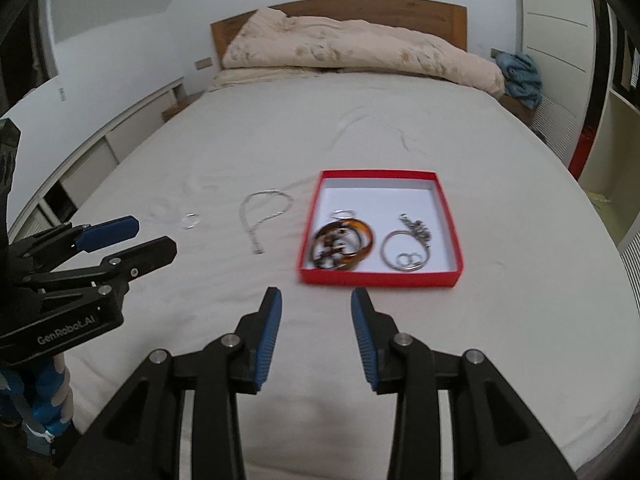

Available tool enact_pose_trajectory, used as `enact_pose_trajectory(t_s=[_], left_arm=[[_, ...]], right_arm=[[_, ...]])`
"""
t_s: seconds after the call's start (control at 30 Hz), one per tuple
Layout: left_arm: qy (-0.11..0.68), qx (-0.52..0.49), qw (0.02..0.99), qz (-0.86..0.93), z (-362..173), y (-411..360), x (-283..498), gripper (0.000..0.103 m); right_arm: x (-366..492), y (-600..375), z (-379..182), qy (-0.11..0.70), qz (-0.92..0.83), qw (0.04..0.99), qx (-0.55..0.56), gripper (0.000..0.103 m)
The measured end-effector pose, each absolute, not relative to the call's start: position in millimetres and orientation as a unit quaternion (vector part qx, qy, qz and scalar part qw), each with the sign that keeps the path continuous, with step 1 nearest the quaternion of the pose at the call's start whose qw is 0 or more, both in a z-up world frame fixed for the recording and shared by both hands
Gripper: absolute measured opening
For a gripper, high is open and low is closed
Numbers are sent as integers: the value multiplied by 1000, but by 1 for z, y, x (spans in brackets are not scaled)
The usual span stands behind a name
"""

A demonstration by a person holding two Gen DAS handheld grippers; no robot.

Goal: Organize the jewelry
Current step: 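Withdraw both grippers toward the twisted silver hoop and silver chain necklace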

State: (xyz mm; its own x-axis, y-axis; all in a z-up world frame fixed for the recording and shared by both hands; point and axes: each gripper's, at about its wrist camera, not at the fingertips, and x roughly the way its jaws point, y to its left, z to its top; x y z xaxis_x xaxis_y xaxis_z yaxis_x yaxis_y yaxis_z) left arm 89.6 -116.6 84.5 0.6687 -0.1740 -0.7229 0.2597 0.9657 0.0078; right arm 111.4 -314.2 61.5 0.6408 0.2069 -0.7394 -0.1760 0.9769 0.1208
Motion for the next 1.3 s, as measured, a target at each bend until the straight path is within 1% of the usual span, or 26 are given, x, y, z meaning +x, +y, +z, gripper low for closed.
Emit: enact_pose_trajectory(t_s=[0.47, 0.97, 1.3], left_arm=[[353, 45, 931, -79, 107, -71, 20, 63], [324, 30, 944, -52, 123, -40, -19, 64], [311, 30, 950, -29, 123, -27, -28, 66]], right_arm=[[51, -256, 92, 382, 150, 912, 1, 35], [20, -224, 111, 361, 170, 917, -24, 35], [14, -211, 113, 359, 177, 916, -36, 35]])
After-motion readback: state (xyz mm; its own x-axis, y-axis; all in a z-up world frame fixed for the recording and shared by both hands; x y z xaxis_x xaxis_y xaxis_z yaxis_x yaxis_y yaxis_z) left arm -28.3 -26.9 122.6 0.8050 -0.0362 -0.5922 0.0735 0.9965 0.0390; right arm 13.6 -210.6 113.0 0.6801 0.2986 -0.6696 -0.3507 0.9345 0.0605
